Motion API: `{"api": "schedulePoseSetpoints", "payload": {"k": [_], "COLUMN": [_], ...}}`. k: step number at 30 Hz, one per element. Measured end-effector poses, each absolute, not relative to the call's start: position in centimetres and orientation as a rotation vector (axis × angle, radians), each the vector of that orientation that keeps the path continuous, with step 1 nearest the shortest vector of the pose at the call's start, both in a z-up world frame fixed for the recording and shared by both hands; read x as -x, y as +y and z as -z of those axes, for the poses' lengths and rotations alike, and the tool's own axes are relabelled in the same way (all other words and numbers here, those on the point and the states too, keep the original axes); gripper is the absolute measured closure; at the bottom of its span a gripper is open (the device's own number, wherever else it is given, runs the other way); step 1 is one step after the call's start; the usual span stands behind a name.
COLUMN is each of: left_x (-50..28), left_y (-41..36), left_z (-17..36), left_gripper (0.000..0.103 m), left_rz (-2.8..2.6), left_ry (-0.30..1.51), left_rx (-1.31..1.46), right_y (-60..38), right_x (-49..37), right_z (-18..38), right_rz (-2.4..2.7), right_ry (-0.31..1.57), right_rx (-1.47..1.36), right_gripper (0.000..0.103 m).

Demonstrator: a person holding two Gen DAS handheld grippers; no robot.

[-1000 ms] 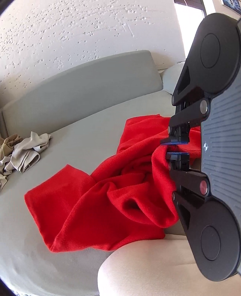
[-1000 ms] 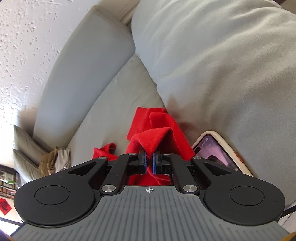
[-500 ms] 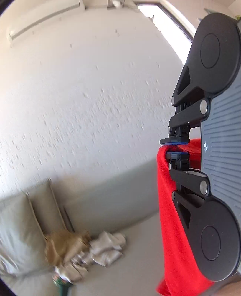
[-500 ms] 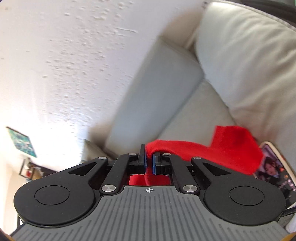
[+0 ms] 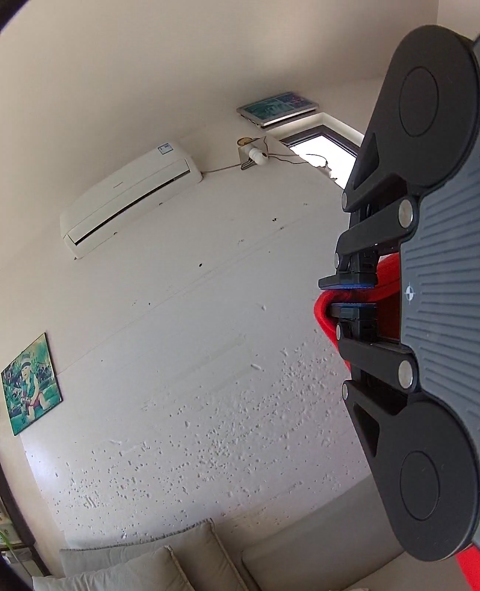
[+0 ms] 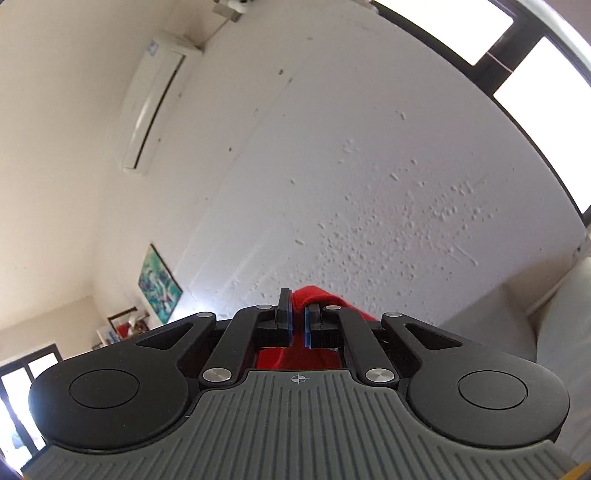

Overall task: Fold clothes
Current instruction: 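Lift the red shirt high with both tools and shake it out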

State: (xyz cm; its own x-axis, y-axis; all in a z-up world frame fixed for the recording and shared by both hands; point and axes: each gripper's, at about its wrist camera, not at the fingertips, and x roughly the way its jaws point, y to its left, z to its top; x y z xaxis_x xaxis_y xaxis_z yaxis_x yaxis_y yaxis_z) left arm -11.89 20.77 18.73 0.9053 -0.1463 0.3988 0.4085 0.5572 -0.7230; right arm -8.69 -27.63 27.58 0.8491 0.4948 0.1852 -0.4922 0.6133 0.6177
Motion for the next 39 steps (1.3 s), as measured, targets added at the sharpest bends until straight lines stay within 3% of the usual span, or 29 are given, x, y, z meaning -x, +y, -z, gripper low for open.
{"api": "schedulePoseSetpoints", "payload": {"k": [7, 14, 21, 24, 27, 39], "left_x": [6.3, -9.5, -10.9, -10.1, -9.8, -2.2], "left_y": [21.8, 24.3, 23.2, 23.0, 22.6, 22.4], "left_z": [-17.0, -11.4, -18.2, -16.7, -12.2, 11.4], "left_gripper": [0.099, 0.099, 0.099, 0.099, 0.099, 0.099], "left_rz": [0.242, 0.048, 0.133, 0.137, 0.106, -0.154], "left_ry": [-0.095, 0.247, -0.006, -0.007, 0.074, 0.581], "left_rx": [0.960, 0.977, 0.777, 0.751, 0.733, 0.840], "right_y": [-26.6, -23.0, -21.0, -22.1, -23.0, -23.6], "right_x": [5.7, -12.2, -16.2, -14.8, -14.5, -10.2], "right_z": [-28.1, -19.7, -25.2, -25.2, -20.7, 7.6], "right_rz": [-0.496, -0.336, -0.312, -0.326, -0.318, -0.160], "right_ry": [0.097, 0.451, 0.227, 0.190, 0.263, 0.791], "right_rx": [-0.631, -0.617, -0.466, -0.463, -0.493, -0.610], "right_gripper": [0.097, 0.097, 0.097, 0.097, 0.097, 0.097]}}
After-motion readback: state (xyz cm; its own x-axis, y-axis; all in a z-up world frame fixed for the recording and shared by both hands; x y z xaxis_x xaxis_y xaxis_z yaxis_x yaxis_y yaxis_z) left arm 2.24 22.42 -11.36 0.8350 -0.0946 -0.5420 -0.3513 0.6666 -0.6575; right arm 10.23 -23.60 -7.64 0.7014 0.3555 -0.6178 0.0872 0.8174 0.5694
